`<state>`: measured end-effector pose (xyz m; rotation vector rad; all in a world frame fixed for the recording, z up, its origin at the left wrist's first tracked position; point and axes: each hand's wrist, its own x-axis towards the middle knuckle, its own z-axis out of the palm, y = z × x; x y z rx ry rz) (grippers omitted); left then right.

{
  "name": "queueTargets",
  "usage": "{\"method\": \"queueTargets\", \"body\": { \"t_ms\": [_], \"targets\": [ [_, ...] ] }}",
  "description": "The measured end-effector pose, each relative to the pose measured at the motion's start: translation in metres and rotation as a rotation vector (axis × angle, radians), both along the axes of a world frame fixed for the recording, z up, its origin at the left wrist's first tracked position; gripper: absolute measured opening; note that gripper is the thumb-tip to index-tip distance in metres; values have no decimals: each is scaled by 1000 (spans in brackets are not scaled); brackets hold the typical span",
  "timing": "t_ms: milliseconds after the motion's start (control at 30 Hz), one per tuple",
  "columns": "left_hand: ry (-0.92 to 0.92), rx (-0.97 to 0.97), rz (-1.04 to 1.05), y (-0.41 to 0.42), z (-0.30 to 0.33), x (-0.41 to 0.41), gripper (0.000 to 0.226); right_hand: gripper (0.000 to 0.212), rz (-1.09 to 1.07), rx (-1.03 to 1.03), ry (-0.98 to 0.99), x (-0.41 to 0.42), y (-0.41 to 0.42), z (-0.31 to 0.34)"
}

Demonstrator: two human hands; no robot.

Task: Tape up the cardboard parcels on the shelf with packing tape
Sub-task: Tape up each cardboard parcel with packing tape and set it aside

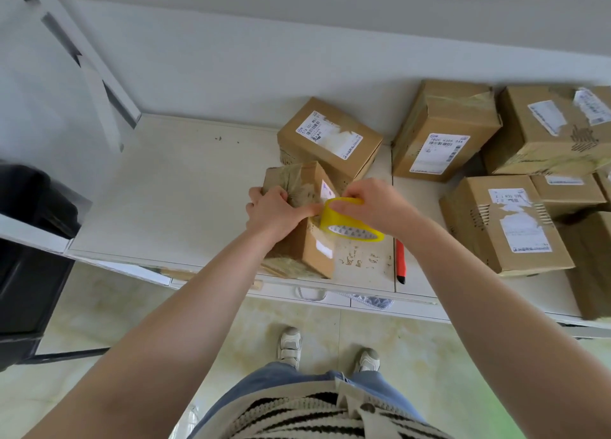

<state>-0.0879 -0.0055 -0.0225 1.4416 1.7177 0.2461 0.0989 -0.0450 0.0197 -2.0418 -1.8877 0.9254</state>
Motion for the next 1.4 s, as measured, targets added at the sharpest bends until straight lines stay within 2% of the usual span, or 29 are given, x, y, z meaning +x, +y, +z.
{"method": "queueTargets", "body": {
  "t_ms": [67,133,233,333,433,600,767,867,1133,1200,1267,1400],
  "targets": [
    [-246,-119,134,-3,-5,2,87,46,-5,28,-97,-3,7,17],
    [-431,-183,182,-8,-13,2,84,48,-4,15,-188,-4,12,26],
    [-571,-228,156,-8,-23,-9,68,59,-33,-2,-208,-14,14,25],
    [-666,-340,128,-1,-28,-24,52,53,-52,11,-242,-39,19,22],
    [-605,-368,91,1,-35,-34,60,51,-14,33,-308,-60,28,21],
    [-655,-328,225,3,-49,-46,38,56,66,3,-206,-54,29,22],
    [-716,-396,263,8,-54,-59,53,54,16,-69,-477,-5,12,25],
    [-711,-410,249,11,-55,-58,61,61,-31,-125,-520,3,10,13],
    [-698,-376,276,6,-57,-61,60,53,-145,-232,-314,6,15,-37],
    [-690,-348,281,5,-58,-60,54,53,-166,-248,-239,7,15,-48],
    [-633,-270,264,4,-61,-61,48,54,-186,-248,-162,8,16,-53],
    [-509,-104,147,8,-58,-61,32,53,-172,-248,-134,8,20,-55]
  ]
}}
